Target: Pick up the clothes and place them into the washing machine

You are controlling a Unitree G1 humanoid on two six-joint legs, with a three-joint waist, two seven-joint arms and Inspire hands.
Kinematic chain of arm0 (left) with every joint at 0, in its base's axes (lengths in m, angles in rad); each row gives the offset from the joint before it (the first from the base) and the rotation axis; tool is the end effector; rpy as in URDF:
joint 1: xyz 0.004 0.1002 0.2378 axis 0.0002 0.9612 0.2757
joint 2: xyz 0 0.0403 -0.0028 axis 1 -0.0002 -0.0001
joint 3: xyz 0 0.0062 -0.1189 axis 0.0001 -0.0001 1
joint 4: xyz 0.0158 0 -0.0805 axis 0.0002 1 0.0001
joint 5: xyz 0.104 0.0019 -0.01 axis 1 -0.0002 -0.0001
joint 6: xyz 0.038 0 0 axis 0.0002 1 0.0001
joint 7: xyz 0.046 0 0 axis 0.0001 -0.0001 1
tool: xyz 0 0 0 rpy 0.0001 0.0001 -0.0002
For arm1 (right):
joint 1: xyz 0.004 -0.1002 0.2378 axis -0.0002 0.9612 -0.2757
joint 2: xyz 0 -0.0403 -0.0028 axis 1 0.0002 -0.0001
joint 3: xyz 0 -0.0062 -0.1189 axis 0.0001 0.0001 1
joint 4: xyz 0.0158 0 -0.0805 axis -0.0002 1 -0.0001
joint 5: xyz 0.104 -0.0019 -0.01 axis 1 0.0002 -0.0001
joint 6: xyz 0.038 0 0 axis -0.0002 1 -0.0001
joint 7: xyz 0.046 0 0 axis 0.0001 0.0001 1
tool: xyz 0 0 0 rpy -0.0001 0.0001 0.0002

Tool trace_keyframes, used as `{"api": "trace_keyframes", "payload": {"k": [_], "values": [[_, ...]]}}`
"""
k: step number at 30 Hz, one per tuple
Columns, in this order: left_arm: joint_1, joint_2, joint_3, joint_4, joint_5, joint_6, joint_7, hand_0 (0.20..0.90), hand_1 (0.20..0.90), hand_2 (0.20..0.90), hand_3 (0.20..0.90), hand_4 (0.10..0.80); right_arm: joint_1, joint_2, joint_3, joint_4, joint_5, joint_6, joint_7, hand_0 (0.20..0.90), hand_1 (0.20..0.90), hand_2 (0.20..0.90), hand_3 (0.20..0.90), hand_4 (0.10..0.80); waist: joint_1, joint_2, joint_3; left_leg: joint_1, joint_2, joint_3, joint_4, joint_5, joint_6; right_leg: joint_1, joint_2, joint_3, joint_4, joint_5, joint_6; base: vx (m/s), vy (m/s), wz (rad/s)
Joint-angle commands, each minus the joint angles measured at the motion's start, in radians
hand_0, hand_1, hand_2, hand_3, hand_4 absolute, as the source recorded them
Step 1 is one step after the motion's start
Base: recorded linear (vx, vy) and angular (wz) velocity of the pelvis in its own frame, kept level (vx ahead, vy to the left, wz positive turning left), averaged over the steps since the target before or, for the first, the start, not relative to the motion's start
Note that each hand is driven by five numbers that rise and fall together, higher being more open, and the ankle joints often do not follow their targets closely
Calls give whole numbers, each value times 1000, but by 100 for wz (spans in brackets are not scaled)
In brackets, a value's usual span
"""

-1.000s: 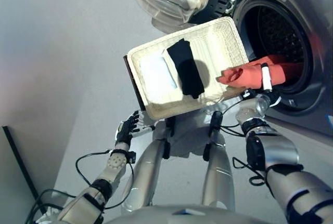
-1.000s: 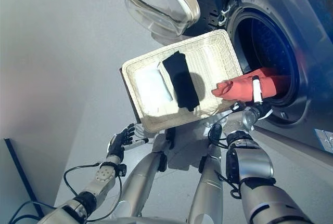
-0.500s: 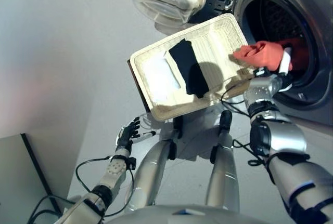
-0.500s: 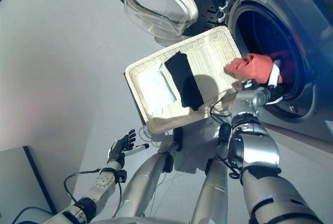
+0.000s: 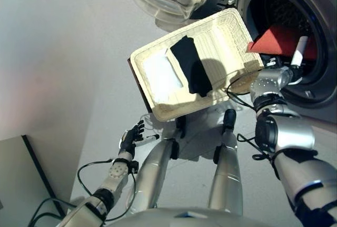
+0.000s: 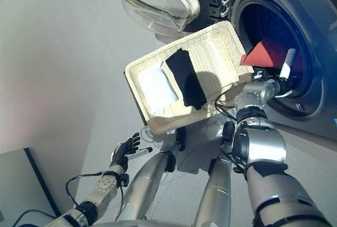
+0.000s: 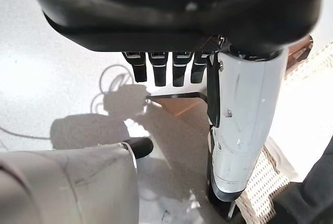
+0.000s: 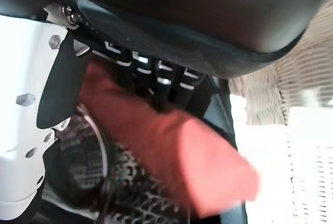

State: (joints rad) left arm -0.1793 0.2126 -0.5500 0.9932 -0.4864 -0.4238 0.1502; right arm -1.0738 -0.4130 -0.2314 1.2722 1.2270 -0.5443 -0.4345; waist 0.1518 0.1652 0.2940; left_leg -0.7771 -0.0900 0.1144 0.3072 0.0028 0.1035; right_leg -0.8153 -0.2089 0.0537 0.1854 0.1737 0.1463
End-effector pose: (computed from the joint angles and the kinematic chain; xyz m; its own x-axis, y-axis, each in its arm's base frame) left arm 0.1759 0.1601 -0.0928 0.8869 -0.0225 -0.4614 0.0510 0.9975 0.0493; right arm 0.3646 -0.2628 0.1518 0.5771 -0.7738 -0.2612 0.5185 0.1000 0.8492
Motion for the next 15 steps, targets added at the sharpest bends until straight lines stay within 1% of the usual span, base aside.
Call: {"api": "trace_keyframes", "payload": {"k": [1, 10, 15], "values": [[49, 21, 38, -11, -24, -36, 0, 900, 900, 900, 900, 800, -103, -176, 153, -75, -64, -77, 98, 900, 900, 900, 900, 800, 3, 39, -62, 4, 25, -110, -10, -48, -124, 89, 67, -55, 59, -147, -74, 0, 0, 0], [55, 21, 35, -2, -15, -40, -8, 900, 900, 900, 900, 800, -107, -174, 181, -58, -87, -56, 107, 900, 900, 900, 900, 800, 6, 38, -70, 42, 24, -105, -52, -34, -129, 123, 57, -62, 27, -133, -67, 0, 0, 0], [56, 25, 45, -1, -14, -41, -9, 900, 900, 900, 900, 800, -102, -163, 199, -35, -109, -29, 110, 900, 900, 900, 900, 800, 9, 34, -74, 64, 22, -104, -67, -27, -131, 151, 52, -65, 7, -125, -63, 0, 0, 0]]}}
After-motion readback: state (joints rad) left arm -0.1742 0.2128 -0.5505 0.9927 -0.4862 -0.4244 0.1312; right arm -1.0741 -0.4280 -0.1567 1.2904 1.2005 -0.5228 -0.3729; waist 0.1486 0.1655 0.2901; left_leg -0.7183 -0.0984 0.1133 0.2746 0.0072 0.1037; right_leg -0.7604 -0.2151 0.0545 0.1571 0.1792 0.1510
